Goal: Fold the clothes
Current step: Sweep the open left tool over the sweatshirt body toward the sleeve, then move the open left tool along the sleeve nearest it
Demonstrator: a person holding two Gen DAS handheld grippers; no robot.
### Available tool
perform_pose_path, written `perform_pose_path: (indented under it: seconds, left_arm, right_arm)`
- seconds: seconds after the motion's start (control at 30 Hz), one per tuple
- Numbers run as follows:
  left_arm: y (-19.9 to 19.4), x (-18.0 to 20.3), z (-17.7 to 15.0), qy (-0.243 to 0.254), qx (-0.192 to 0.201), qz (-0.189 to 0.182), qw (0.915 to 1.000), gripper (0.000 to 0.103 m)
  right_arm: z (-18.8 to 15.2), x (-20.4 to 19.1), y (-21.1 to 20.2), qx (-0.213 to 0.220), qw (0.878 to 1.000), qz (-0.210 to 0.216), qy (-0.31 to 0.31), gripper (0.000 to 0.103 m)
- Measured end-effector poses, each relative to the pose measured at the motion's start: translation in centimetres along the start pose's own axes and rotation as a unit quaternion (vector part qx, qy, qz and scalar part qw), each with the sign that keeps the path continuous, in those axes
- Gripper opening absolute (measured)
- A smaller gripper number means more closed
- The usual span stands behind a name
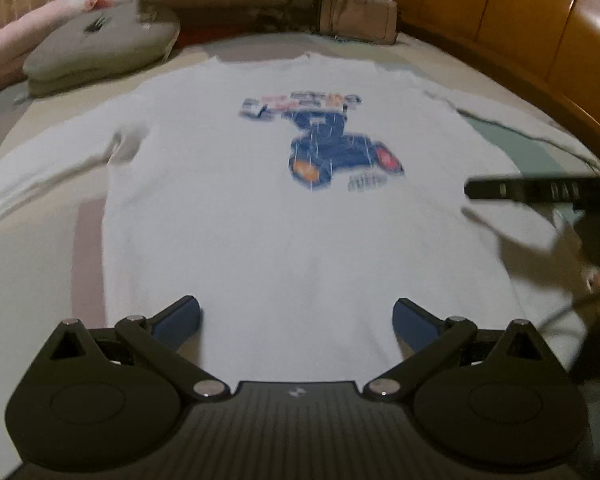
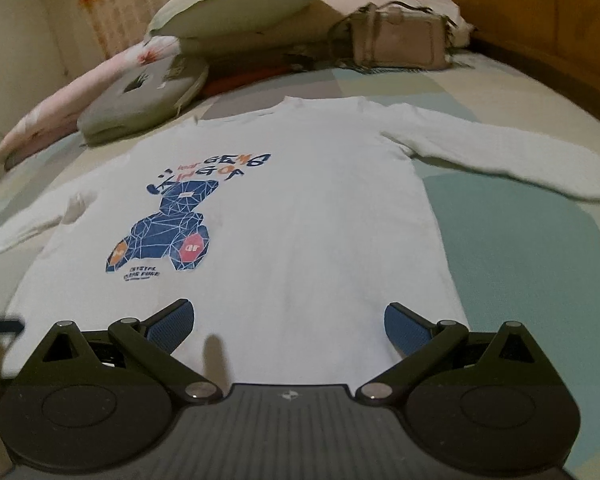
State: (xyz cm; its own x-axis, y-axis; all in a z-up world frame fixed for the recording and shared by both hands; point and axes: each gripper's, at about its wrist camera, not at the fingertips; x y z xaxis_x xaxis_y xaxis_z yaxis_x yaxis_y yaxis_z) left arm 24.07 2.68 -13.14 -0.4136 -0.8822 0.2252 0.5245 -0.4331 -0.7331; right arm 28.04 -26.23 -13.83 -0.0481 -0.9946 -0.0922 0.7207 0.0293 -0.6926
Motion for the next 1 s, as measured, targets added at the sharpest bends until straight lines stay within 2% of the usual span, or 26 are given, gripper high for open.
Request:
perform_pose_path:
  seconds: [0.07, 0.2, 0.3, 0.37, 0.43, 0.53, 0.67, 0.73, 0.87, 1.0]
  left_arm:
    - [-1.4, 0.3, -1.0, -0.002, -0.004, 0.002, 1.0000, 0.102]
    - [-3.7, 0.8, -1.9, 0.005, 0.030, -0.004, 0.9995, 0.102]
    - [-2.9, 0.2, -2.2, -0.020, 0.014, -0.006, 0.9997, 0.102]
    - [-2.8, -0.1, -2.7, -0.014, 0.011, -0.005, 0.9998, 0.102]
    - [-3.5, -0.4, -2.2, 0.005, 0.011, -0.004, 0.9999, 0.102]
    - [-5.2, -2.1, -0.5, 0.020, 0.040, 0.023, 0.9987, 0.102]
    - [-6.7, -6.9, 3.2, 0.004, 0.078, 0.100, 0.9919, 0.102]
    - [-6.4, -10.1, 4.9, -0.025, 0.093, 0.122, 0.9879, 0.102]
    - [-4.4, -16.3, 7.5, -0.093, 0.104, 0.126, 0.9821, 0.102]
    - [-1.7, -19.6, 9.0, -0.129, 0.102, 0.103, 0.9810, 0.102]
  right_arm:
    - [-0.2, -0.5, -0.5, -0.006, 1.000, -0.001, -0.010, 0.103]
    - [-0.8, -1.5, -1.6, -0.016, 0.999, -0.003, -0.034, 0.103]
    - [-1.2, -2.4, -2.4, -0.021, 0.998, -0.005, -0.053, 0.103]
    - [-1.5, -2.9, -2.9, -0.024, 0.997, -0.007, -0.066, 0.103]
    - [-1.8, -3.5, -3.4, -0.027, 0.997, -0.009, -0.078, 0.103]
    - [-1.2, -4.7, -3.5, -0.022, 0.996, -0.003, -0.083, 0.103]
    - [0.9, -8.3, -2.4, 0.003, 0.995, 0.041, -0.091, 0.103]
    - [1.9, -10.5, -1.4, 0.014, 0.993, 0.055, -0.099, 0.103]
    - [2.2, -13.9, 0.2, 0.031, 0.988, 0.101, -0.110, 0.103]
    - [0.7, -14.5, 1.2, 0.010, 0.984, 0.128, -0.125, 0.103]
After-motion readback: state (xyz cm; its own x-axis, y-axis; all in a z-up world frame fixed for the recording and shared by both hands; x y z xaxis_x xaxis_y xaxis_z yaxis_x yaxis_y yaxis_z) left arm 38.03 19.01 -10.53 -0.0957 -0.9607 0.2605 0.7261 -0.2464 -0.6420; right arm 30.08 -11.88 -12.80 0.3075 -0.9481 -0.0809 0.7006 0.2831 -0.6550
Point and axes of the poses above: each gripper's, at about its wrist camera, not at the fingertips, and y roughly the way its jaws point, x to its right, z to its top, and after that the axes turned 11 degrees about -z, right-handed
